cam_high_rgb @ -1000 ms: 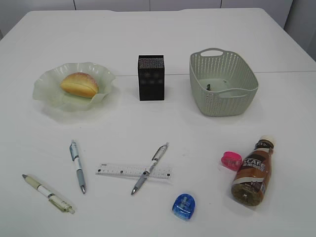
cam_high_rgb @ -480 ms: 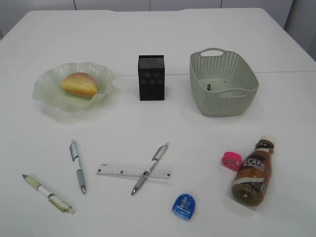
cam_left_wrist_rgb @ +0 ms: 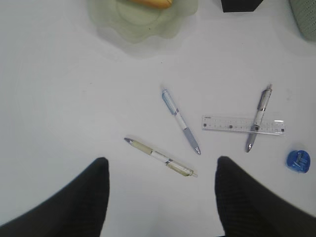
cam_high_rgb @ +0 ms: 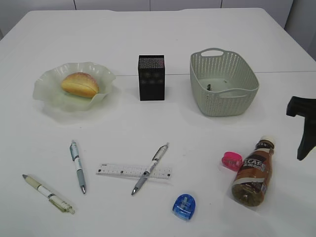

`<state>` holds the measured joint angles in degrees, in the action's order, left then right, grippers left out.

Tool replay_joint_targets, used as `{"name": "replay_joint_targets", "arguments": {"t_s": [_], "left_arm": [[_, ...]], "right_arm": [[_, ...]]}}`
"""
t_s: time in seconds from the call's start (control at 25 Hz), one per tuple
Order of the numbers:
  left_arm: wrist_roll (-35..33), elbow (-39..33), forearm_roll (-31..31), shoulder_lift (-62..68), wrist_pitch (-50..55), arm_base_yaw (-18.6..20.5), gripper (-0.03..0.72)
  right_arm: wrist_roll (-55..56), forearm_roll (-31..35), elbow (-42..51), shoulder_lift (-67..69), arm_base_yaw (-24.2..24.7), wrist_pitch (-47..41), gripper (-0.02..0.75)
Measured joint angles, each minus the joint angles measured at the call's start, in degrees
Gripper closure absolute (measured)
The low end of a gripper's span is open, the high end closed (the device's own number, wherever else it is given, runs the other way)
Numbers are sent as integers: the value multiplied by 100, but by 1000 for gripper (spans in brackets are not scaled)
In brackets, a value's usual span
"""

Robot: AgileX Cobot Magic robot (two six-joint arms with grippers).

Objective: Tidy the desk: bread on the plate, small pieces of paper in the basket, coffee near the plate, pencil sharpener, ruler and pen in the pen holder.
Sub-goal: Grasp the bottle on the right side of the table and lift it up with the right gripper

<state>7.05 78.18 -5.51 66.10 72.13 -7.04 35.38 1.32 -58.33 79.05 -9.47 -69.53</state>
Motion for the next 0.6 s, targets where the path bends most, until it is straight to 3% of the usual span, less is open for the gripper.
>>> {"name": "replay_joint_targets", "arguments": {"t_s": [0.16,0.36,0.6], "left_arm": [[-14,0,0,0,0,0,202],[-37,0,0,0,0,0,202],[-41,0,22,0,0,0,202]], "right_arm": [[0,347,-17,255,0,210,251],[0,650,-56,785,0,272,144],[0,858,-141,1017,0,695,197]]}}
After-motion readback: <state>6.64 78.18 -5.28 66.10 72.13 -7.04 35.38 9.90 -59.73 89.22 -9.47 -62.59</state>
